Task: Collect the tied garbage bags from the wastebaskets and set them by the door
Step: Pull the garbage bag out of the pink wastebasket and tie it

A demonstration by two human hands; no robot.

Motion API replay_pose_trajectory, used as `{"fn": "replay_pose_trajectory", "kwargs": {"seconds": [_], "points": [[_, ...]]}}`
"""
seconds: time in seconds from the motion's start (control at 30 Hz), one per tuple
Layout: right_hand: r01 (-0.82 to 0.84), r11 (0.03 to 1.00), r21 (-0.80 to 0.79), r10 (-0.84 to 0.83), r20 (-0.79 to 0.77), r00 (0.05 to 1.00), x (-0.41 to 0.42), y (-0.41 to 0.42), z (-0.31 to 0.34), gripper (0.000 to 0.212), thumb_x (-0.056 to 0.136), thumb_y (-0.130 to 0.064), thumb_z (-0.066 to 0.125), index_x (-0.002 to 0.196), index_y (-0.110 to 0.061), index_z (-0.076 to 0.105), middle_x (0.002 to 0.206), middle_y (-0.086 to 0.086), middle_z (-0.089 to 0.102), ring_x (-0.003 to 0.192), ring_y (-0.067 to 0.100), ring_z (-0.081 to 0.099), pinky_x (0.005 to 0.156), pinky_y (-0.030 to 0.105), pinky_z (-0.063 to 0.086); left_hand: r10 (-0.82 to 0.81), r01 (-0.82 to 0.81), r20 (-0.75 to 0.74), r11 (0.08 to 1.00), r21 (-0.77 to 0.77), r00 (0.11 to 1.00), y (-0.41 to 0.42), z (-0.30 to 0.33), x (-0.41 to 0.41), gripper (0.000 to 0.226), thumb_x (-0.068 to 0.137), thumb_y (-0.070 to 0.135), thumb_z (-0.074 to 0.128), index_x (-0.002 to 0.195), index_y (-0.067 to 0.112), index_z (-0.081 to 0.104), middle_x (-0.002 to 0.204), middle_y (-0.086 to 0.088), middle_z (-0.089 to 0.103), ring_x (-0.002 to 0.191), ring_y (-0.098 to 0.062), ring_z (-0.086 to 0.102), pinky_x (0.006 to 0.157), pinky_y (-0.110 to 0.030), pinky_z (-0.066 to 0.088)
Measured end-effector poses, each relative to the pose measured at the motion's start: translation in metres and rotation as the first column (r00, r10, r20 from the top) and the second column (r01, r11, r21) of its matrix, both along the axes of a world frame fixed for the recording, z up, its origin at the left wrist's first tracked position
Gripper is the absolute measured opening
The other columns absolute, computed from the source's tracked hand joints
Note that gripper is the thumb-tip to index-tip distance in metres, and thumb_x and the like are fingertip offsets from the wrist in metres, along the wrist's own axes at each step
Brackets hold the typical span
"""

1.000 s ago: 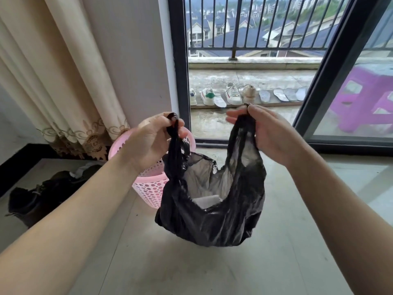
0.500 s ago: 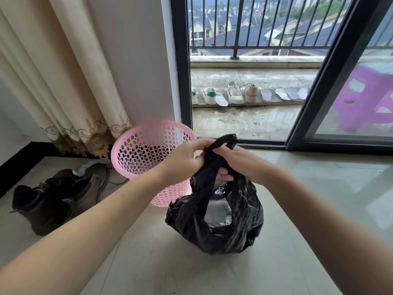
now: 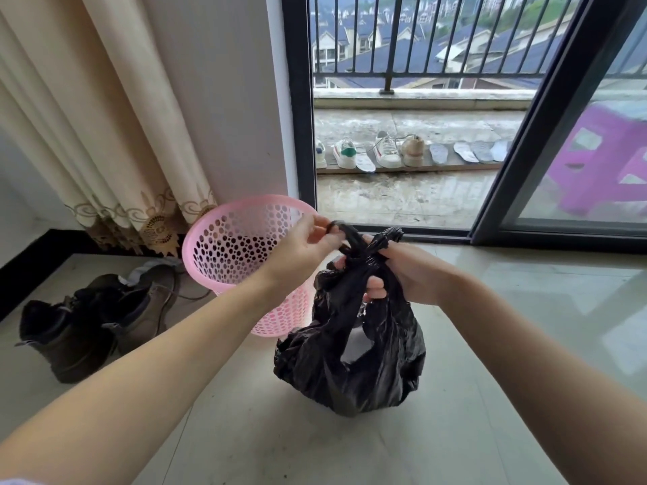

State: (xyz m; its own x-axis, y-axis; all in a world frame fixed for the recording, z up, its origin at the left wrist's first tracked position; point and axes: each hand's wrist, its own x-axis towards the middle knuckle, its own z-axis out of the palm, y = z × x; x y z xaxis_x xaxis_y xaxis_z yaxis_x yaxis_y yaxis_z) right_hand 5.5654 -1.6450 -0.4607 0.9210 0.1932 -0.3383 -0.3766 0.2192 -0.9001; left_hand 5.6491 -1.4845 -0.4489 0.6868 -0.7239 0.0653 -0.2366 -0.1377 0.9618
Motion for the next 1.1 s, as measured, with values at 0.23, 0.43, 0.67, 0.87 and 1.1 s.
{"fn": "replay_pose_trajectory", "kwargs": {"seconds": [0.23,0.43,0.67,0.87,1.1], "points": [[0.040,0.999,0.004,-0.041,0.034,0.999,-0.011,-0.009,0.006,0.036,0.089,-0.038,0.051,0.076,-0.007,0.062,0.054,-0.002,0.042,0.048,0.010,0.039,0.059,0.024,0.042,-0.266,0.263,-0.032,0.918,0.297,0.964,-0.005,-0.040,-0.007,0.026,0.086,0.024,0.060,0.107,0.010,0.064,0.100,0.002,0.065,0.096,-0.011,0.059,0.093,-0.031,0.041],[-0.003,0.794,-0.608,0.058,0.070,0.996,-0.009,-0.018,0.000,0.010,0.088,-0.008,0.063,0.092,-0.016,0.057,0.083,0.002,0.058,0.064,0.010,0.051,0.056,0.017,0.045,-0.193,0.261,-0.389,0.957,0.129,0.901,-0.001,-0.043,0.001,0.025,0.091,0.020,0.057,0.111,0.005,0.062,0.092,-0.002,0.070,0.089,-0.015,0.063,0.086,-0.029,0.049],[0.402,0.457,-0.793,-0.002,0.451,0.892,-0.002,0.002,-0.014,0.016,0.085,-0.011,0.062,0.096,-0.017,0.052,0.086,-0.002,0.060,0.071,0.019,0.056,0.053,0.014,0.040,-0.082,0.150,-0.634,0.987,0.055,0.769,-0.005,-0.043,-0.002,0.029,0.100,0.029,0.040,0.102,0.009,0.061,0.072,-0.011,0.058,0.052,-0.016,0.058,0.100,-0.056,0.043],[0.416,0.619,-0.667,-0.045,0.498,0.866,-0.003,0.007,-0.016,0.012,0.086,-0.016,0.065,0.095,-0.021,0.059,0.089,0.005,0.067,0.081,0.029,0.065,0.077,0.042,0.052,-0.153,0.146,-0.710,0.987,-0.071,0.688,0.000,-0.043,0.003,0.015,0.095,0.018,0.049,0.101,0.010,0.060,0.075,-0.003,0.061,0.057,-0.009,0.061,0.053,-0.021,0.053],[0.497,0.738,-0.456,-0.237,0.515,0.824,0.000,0.010,-0.017,0.017,0.094,-0.026,0.054,0.090,-0.025,0.072,0.100,-0.005,0.070,0.096,0.006,0.063,0.091,0.025,0.047,-0.065,0.161,-0.473,0.973,0.166,0.879,-0.007,-0.056,0.008,0.014,0.093,0.006,0.054,0.106,0.004,0.056,0.077,-0.004,0.059,0.064,-0.009,0.060,0.060,-0.023,0.050]]}}
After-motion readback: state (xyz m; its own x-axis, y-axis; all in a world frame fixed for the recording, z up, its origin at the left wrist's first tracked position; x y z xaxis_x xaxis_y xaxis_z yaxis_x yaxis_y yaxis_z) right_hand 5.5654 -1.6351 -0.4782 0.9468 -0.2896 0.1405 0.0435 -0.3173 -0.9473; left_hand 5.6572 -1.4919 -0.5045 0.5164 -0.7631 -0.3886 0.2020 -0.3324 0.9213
